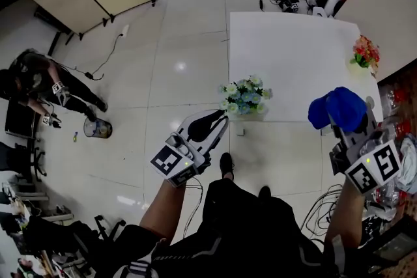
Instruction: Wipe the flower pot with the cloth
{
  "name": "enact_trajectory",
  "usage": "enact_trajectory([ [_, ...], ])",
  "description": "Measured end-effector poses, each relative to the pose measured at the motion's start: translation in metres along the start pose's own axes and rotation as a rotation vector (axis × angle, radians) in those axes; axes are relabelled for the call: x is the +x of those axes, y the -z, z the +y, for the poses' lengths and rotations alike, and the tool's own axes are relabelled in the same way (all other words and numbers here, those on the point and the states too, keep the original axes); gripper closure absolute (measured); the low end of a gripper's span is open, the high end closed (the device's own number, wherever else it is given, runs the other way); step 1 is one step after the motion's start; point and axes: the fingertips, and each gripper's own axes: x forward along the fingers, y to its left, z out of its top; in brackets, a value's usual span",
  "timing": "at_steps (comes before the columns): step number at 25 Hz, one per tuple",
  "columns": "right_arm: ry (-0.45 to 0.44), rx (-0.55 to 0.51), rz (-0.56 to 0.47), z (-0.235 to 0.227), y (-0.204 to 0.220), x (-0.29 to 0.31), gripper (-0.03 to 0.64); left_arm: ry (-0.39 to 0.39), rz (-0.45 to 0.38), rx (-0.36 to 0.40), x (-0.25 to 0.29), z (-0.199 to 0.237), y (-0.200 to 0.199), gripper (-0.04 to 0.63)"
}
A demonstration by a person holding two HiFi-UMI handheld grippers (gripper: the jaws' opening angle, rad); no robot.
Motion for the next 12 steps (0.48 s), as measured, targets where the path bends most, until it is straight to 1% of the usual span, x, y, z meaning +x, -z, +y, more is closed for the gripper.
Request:
enact_trajectory([
  [2,-0.032,-0.009,-0.011,0.002,-0.003,-0.03,0.526,-0.044,-0.024,0.006,-0.006,-0.031,-0.006,0.553],
  [4,-0.056,-0.015,-0.018,0.003,-0.01,-0.054,0.526,-0.074,-0.021,0.005,-0.009,-0.058,-0.011,0.589],
  [7,-0.074,-0.022,-0.018,0.011,-0.022,-0.073,0.526,-0.114,-0.02,0.005,-0.018,-0.081,-0.028,0.591],
  [10,-0.085,-0.015,-0.031,0.027,-0.028,-0.088,0.526,-0.161,-0.068,-0.021,-0.043,-0.092,-0.052,0.591],
  [12,-0.083,-0.005,-0.051,0.037,-0.03,-0.097,0.526,-0.141,-0.102,-0.051,-0.057,-0.105,-0.068,0.591],
])
